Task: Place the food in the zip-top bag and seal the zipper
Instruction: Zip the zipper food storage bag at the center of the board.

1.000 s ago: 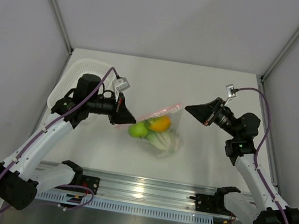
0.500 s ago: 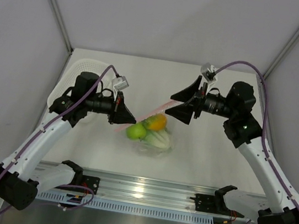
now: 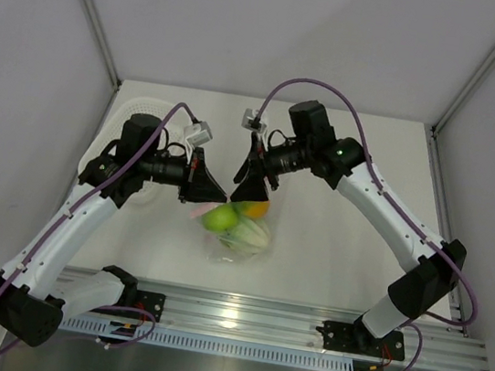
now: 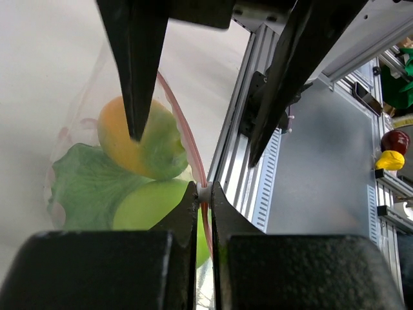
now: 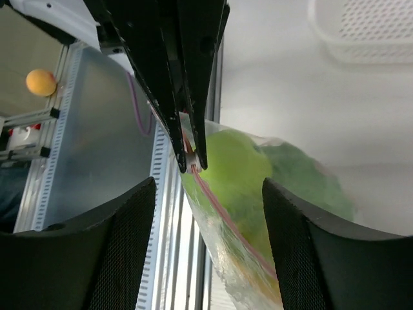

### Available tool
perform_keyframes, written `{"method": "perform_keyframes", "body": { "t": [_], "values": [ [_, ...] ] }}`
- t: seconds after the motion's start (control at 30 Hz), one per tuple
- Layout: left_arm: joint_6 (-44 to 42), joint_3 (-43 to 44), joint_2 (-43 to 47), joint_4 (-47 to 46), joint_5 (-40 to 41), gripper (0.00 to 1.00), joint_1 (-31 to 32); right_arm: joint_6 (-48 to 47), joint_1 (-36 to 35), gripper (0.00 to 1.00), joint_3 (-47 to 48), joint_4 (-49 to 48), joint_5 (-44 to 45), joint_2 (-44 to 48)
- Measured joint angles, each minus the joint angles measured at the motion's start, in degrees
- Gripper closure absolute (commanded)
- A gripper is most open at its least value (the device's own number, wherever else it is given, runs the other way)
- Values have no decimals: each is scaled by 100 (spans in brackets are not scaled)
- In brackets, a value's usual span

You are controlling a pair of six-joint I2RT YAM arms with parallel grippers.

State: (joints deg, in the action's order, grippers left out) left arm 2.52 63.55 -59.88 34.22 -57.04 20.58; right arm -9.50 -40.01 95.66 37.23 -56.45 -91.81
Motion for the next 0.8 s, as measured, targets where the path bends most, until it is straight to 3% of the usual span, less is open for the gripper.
{"method": "perform_keyframes", "body": {
  "t": [0.1, 0.17, 0.3, 0.5, 0.6, 0.7, 0.73, 0.8],
  "values": [
    [-2, 0, 0, 4, -22, 99, 0, -232, -107, 34, 114, 389, -107, -249],
    [-2, 0, 0, 13, -24, 99, 0, -363, -140, 41, 181, 560, -219, -334],
    [-2, 0, -4, 22, -24, 99, 0, -490, -205, 44, 184, 723, -328, -343],
    [-2, 2, -39, 22, -44, 99, 0, -566, -345, 57, 155, 769, -339, -343],
    [0, 2, -42, 24, -61, 99, 0, -581, -372, 78, 120, 763, -297, -343],
    [0, 2, -42, 33, -85, 99, 2, -581, -378, 91, 103, 769, -205, -345],
    [0, 2, -42, 37, -90, 99, 2, -588, -378, 100, 98, 765, -170, -345],
    [0, 2, -42, 48, -107, 100, 2, -579, -382, 100, 92, 761, -103, -345]
  ]
}}
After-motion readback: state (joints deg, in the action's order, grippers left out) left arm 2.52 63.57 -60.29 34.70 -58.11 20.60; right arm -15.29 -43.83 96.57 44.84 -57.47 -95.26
